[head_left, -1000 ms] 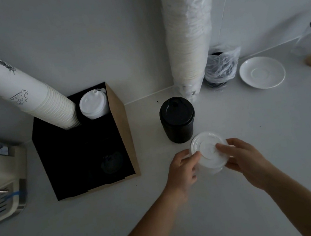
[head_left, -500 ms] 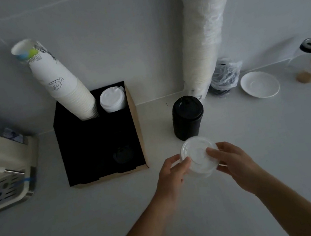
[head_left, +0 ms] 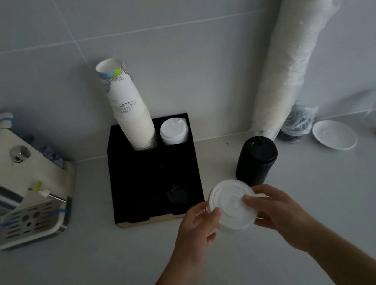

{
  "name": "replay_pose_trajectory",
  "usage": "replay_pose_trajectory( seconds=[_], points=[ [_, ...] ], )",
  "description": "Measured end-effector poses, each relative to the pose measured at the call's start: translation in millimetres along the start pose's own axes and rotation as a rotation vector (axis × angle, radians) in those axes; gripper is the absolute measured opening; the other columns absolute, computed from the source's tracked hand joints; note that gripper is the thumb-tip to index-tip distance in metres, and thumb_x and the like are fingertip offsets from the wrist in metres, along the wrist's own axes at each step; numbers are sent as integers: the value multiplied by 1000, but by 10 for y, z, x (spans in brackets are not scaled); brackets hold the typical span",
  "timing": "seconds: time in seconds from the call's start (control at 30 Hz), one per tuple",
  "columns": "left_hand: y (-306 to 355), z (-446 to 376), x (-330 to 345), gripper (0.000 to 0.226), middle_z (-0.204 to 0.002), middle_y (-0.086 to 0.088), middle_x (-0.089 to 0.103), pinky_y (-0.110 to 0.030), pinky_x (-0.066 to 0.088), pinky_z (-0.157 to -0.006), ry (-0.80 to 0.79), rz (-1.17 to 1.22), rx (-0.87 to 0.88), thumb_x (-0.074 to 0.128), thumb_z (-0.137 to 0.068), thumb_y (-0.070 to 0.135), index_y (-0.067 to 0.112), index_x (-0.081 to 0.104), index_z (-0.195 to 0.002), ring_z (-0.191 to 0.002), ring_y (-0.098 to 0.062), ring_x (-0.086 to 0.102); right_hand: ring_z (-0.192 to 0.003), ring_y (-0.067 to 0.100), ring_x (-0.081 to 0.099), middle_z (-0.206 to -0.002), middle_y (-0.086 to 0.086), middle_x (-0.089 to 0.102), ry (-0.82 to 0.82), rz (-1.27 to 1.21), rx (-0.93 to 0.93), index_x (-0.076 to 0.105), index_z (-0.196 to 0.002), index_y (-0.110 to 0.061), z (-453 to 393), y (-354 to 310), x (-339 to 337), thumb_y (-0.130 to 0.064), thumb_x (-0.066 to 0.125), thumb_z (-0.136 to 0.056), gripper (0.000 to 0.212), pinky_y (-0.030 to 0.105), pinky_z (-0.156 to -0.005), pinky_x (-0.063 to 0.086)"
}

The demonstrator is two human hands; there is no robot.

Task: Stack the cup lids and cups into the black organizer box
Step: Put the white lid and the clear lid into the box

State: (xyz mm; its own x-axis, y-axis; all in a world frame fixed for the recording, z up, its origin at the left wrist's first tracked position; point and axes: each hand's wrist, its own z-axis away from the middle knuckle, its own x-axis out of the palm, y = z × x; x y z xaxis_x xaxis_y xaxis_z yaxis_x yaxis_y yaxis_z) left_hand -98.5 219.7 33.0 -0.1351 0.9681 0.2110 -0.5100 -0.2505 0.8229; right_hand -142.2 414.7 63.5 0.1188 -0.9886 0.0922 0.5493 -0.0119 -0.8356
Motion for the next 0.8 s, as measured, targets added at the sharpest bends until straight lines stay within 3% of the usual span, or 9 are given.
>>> replay_pose_trajectory(
  seconds=[0.23, 0.33, 0.47, 0.63, 0.7, 0.8],
  points=[
    [293, 72, -496, 57, -117, 0, 69, -34, 49, -92, 52, 45, 62, 75, -64, 45, 27, 60, -117, -110, -16, 65, -100, 28, 72, -107, 11, 75, -72, 38, -45, 64, -113, -10, -82, -137, 548, -35, 78, -66, 55, 43, -96, 54],
    [384, 64, -781, 67, -120, 0, 69, -36, 48, -98, 56, 60, 69, 77, -61, 47, 26, 58, -122, -111, -16, 65, -99, 27, 72, -105, 11, 75, -94, 60, -52, 64, -111, -10, -178, -199, 826, -28, 77, -76, 41, 42, -95, 54],
    [432, 71, -1078, 55, -118, 0, 70, -34, 47, -100, 65, 109, 64, 78, -67, 39, 25, 61, -118, -112, -14, 64, -95, 25, 73, -102, 10, 76, -103, 98, -47, 65, -109, -10, -291, -223, 1176, -21, 73, -83, 29, 39, -90, 57],
    [372, 29, -1326, 41, -114, 0, 69, -23, 48, -87, 143, 223, 55, 72, -78, 23, 21, 61, -117, -105, -8, 65, -87, 21, 74, -101, 10, 75, -99, 139, -34, 64, -110, -8, -462, -216, 1565, -18, 68, -88, 23, 28, -71, 59],
    [332, -24, -1431, 40, -117, -2, 68, -27, 47, -94, 152, 283, 36, 71, -81, 20, 21, 59, -119, -111, -11, 63, -92, 24, 73, -104, 9, 75, -99, 180, -30, 65, -109, -12, -572, -215, 1731, -22, 68, -88, 23, 33, -76, 59],
    [320, -101, -1550, 37, -118, -4, 68, -32, 43, -103, 187, 404, 9, 68, -84, 18, 17, 60, -120, -115, -15, 61, -104, 26, 69, -110, 6, 73, -119, 267, -24, 66, -109, -20, -742, -219, 1935, -36, 76, -77, 37, 46, -96, 54]
  ],
)
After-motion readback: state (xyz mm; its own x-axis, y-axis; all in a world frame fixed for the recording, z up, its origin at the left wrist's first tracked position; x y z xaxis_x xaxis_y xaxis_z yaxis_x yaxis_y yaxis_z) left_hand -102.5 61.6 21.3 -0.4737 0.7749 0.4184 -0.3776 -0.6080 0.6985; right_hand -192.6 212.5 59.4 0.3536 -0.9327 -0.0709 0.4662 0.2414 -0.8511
